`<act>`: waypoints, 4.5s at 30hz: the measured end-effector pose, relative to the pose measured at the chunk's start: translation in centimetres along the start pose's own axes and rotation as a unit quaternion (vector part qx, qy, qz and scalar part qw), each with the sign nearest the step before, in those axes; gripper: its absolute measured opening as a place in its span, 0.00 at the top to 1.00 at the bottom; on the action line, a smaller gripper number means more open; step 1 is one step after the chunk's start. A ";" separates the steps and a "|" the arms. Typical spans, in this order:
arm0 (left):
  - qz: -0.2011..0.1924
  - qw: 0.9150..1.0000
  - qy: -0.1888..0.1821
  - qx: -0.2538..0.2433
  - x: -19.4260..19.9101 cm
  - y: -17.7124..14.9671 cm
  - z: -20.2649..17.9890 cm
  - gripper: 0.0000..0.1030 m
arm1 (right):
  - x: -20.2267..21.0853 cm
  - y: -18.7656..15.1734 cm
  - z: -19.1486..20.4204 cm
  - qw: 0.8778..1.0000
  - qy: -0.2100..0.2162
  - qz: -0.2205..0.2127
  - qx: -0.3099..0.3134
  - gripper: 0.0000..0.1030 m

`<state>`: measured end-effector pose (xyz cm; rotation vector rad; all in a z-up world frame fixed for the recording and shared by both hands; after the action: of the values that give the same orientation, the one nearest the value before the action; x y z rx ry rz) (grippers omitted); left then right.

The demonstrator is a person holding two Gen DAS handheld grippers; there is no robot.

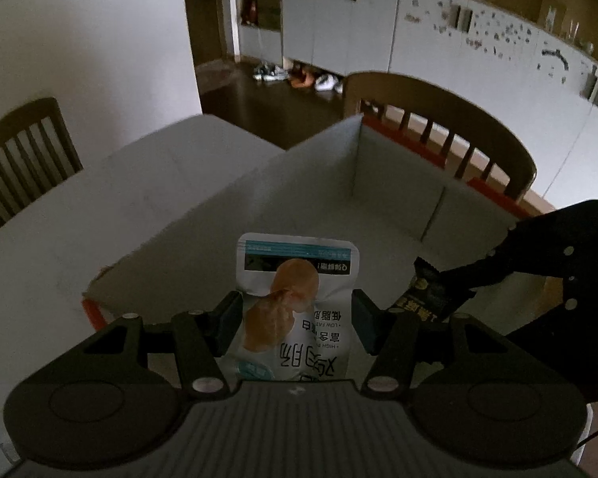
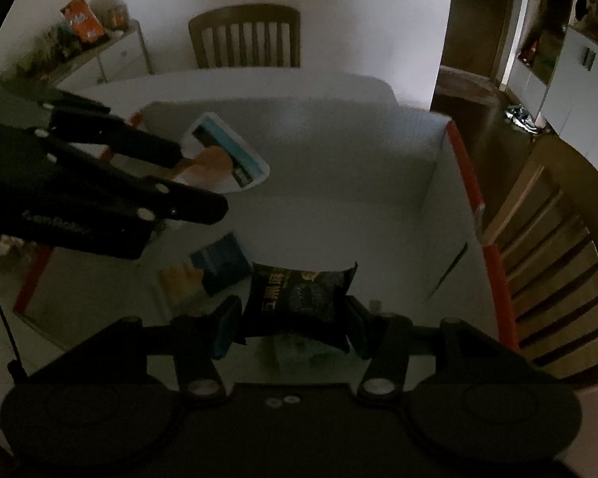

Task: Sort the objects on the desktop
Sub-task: 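Lower and release white bag from left tool while right tool releases black bag, then move both tools back from the red shoebox to the table pile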

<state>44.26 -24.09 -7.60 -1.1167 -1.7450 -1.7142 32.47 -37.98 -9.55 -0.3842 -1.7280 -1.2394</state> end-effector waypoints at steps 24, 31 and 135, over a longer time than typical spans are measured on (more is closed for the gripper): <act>0.138 0.990 0.020 0.015 -5.6 -1.9 1.1 0.42 | -1.6 0.9 -0.5 0.999 0.027 0.017 0.015 0.46; 0.140 0.990 0.029 0.022 -5.5 -1.9 1.2 0.34 | -1.5 1.0 -0.6 0.999 0.028 0.015 0.017 0.43; -0.071 0.985 0.047 0.151 24.5 -28.0 24.5 0.00 | 4.3 5.9 29.8 0.995 0.007 -0.093 -0.020 0.01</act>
<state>13.52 8.05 -8.36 -0.7839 -1.9829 -1.4887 19.29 -10.80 -3.99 -0.2415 -1.7600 -1.4091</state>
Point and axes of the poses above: each gripper's, at about its wrist camera, not at the fingertips, and x roughly against the way its jaws point, z to its left, y to its top, the point moved 6 cm from there along -x, roughly the way its jaws point, and after that the axes turned 12 degrees about x, right-handed, at the moved point
